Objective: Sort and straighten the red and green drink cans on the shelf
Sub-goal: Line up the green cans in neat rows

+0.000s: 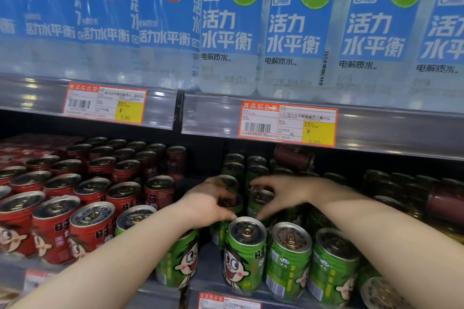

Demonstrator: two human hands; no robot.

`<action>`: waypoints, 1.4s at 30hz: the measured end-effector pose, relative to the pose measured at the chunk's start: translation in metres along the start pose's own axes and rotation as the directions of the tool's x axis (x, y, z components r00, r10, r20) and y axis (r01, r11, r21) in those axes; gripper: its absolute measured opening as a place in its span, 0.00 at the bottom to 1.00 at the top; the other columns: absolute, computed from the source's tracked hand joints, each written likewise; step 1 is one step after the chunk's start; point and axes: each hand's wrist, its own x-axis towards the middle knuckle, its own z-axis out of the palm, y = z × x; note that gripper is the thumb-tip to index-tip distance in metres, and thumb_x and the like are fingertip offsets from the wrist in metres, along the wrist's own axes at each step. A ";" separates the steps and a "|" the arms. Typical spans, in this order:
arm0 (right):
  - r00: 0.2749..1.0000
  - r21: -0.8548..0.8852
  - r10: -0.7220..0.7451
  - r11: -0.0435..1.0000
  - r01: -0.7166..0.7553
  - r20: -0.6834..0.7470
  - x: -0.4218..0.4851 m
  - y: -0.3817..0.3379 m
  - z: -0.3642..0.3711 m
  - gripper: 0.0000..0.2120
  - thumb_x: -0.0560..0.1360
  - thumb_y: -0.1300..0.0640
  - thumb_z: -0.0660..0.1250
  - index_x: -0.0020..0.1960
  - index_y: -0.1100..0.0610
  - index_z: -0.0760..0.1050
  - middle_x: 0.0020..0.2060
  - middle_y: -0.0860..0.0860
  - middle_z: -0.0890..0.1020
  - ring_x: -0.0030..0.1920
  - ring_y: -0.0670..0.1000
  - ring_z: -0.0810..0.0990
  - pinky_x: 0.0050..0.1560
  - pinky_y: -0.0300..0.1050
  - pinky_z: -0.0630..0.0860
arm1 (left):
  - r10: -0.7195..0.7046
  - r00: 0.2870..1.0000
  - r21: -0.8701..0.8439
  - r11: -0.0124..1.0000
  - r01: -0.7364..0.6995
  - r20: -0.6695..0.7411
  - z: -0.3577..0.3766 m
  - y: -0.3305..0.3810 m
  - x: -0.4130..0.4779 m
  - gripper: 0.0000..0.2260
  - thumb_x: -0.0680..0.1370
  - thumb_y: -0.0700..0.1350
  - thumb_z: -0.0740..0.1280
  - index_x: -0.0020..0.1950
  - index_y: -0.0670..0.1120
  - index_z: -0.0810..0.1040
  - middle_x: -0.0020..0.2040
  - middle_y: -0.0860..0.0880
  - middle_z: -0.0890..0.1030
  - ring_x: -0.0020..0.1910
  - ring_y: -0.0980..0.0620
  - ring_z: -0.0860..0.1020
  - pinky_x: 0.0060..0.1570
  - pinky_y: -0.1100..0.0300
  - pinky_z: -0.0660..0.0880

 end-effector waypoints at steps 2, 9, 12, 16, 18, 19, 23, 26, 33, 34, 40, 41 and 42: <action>1.000 -0.100 0.005 0.995 -0.004 0.009 -0.001 -0.001 0.002 0.42 0.67 0.43 0.74 0.75 0.50 0.58 0.73 0.49 0.64 0.71 0.51 0.65 0.69 0.40 0.64 | -0.032 0.999 -0.018 0.999 0.032 -0.023 0.000 -0.001 0.000 0.28 0.68 0.53 0.74 0.67 0.53 0.72 0.69 0.49 0.65 0.67 0.49 0.67 0.68 0.58 0.65; 0.985 -0.022 0.047 0.998 -0.051 -0.164 0.016 -0.005 0.010 0.35 0.70 0.47 0.72 0.72 0.52 0.61 0.70 0.53 0.69 0.66 0.54 0.70 0.60 0.40 0.68 | -0.085 0.996 -0.036 0.996 0.084 -0.027 -0.001 0.001 -0.001 0.33 0.67 0.54 0.74 0.70 0.50 0.69 0.67 0.48 0.66 0.66 0.48 0.69 0.66 0.57 0.67; 0.976 -0.033 0.017 0.999 -0.025 -0.217 0.020 -0.008 0.012 0.33 0.71 0.47 0.72 0.71 0.52 0.63 0.69 0.53 0.70 0.66 0.53 0.71 0.61 0.41 0.68 | -0.081 0.997 -0.038 0.996 0.081 -0.013 -0.001 0.001 -0.002 0.32 0.67 0.54 0.74 0.69 0.50 0.70 0.68 0.47 0.66 0.66 0.48 0.68 0.66 0.58 0.66; 0.974 0.100 0.056 0.994 -0.035 -0.220 0.001 0.009 -0.017 0.36 0.69 0.45 0.73 0.72 0.50 0.62 0.70 0.50 0.68 0.68 0.52 0.68 0.67 0.44 0.67 | -0.077 0.997 -0.046 0.996 0.076 -0.009 -0.003 0.003 -0.002 0.31 0.68 0.53 0.74 0.69 0.50 0.70 0.68 0.47 0.66 0.66 0.47 0.68 0.66 0.58 0.67; 0.989 0.025 0.117 0.993 -0.115 -0.092 -0.010 0.023 -0.026 0.39 0.67 0.46 0.74 0.73 0.50 0.61 0.70 0.50 0.68 0.67 0.52 0.69 0.66 0.44 0.69 | -0.092 0.996 -0.057 0.994 0.092 -0.007 -0.002 0.003 -0.002 0.31 0.68 0.53 0.74 0.69 0.50 0.69 0.69 0.47 0.65 0.66 0.47 0.68 0.66 0.57 0.67; 0.989 -0.079 0.145 0.986 -0.148 -0.041 -0.013 0.027 -0.026 0.39 0.67 0.47 0.75 0.73 0.51 0.61 0.69 0.51 0.69 0.66 0.52 0.70 0.65 0.44 0.70 | -0.099 0.995 -0.058 0.994 0.098 -0.005 -0.002 0.003 -0.002 0.31 0.68 0.53 0.74 0.69 0.50 0.69 0.69 0.47 0.65 0.67 0.47 0.68 0.66 0.57 0.67; 0.983 -0.229 0.111 0.963 -0.143 -0.148 -0.008 0.032 -0.009 0.33 0.68 0.50 0.75 0.69 0.53 0.67 0.66 0.53 0.72 0.63 0.53 0.72 0.62 0.46 0.72 | -0.107 0.994 -0.043 0.993 0.107 0.006 -0.004 0.005 -0.002 0.32 0.68 0.54 0.74 0.69 0.51 0.69 0.69 0.47 0.65 0.67 0.47 0.68 0.66 0.57 0.67; 0.978 -0.254 0.072 0.960 -0.122 -0.196 -0.011 0.029 -0.004 0.32 0.69 0.49 0.73 0.70 0.52 0.66 0.68 0.52 0.71 0.65 0.53 0.71 0.64 0.47 0.70 | -0.110 0.993 -0.044 0.993 0.112 0.031 -0.007 0.005 -0.003 0.32 0.68 0.53 0.74 0.70 0.51 0.69 0.70 0.47 0.67 0.67 0.48 0.68 0.65 0.59 0.67; 0.970 -0.075 -0.067 0.996 0.051 -0.233 -0.065 -0.054 -0.006 0.22 0.70 0.35 0.65 0.58 0.48 0.74 0.52 0.46 0.78 0.51 0.48 0.77 0.55 0.45 0.76 | -0.054 0.985 -0.010 0.998 0.056 0.166 -0.019 0.011 0.004 0.32 0.67 0.49 0.74 0.70 0.49 0.69 0.68 0.48 0.72 0.63 0.50 0.73 0.56 0.65 0.68; 0.984 -0.100 -0.088 0.992 0.073 -0.154 -0.072 -0.066 0.000 0.26 0.69 0.34 0.65 0.61 0.48 0.72 0.53 0.45 0.77 0.52 0.48 0.77 0.55 0.44 0.75 | -0.041 0.984 -0.016 0.999 0.045 0.175 -0.021 0.010 0.004 0.32 0.67 0.50 0.75 0.69 0.50 0.70 0.67 0.48 0.74 0.62 0.50 0.74 0.57 0.64 0.69; 0.995 -0.229 -0.060 0.973 0.041 -0.076 -0.081 -0.082 0.035 0.40 0.66 0.37 0.71 0.71 0.48 0.58 0.65 0.47 0.72 0.61 0.49 0.73 0.53 0.41 0.71 | -0.070 0.986 -0.083 0.993 0.083 0.153 -0.045 -0.002 -0.013 0.27 0.71 0.56 0.70 0.68 0.50 0.70 0.66 0.50 0.74 0.63 0.52 0.73 0.61 0.63 0.67; 0.996 -0.199 -0.046 0.980 0.031 -0.071 -0.081 -0.081 0.034 0.40 0.66 0.38 0.72 0.71 0.49 0.58 0.65 0.47 0.71 0.61 0.49 0.73 0.53 0.40 0.71 | -0.069 0.986 -0.049 0.996 0.077 0.154 -0.051 -0.005 -0.019 0.25 0.72 0.58 0.69 0.67 0.51 0.71 0.64 0.51 0.75 0.60 0.53 0.74 0.59 0.63 0.68; 0.997 -0.187 -0.035 0.982 0.023 -0.064 -0.080 -0.080 0.032 0.41 0.66 0.40 0.72 0.72 0.49 0.57 0.66 0.47 0.71 0.61 0.49 0.72 0.52 0.39 0.70 | -0.063 0.984 -0.007 0.998 0.065 0.165 -0.056 -0.008 -0.026 0.25 0.72 0.59 0.68 0.66 0.52 0.72 0.62 0.53 0.76 0.58 0.54 0.74 0.57 0.64 0.68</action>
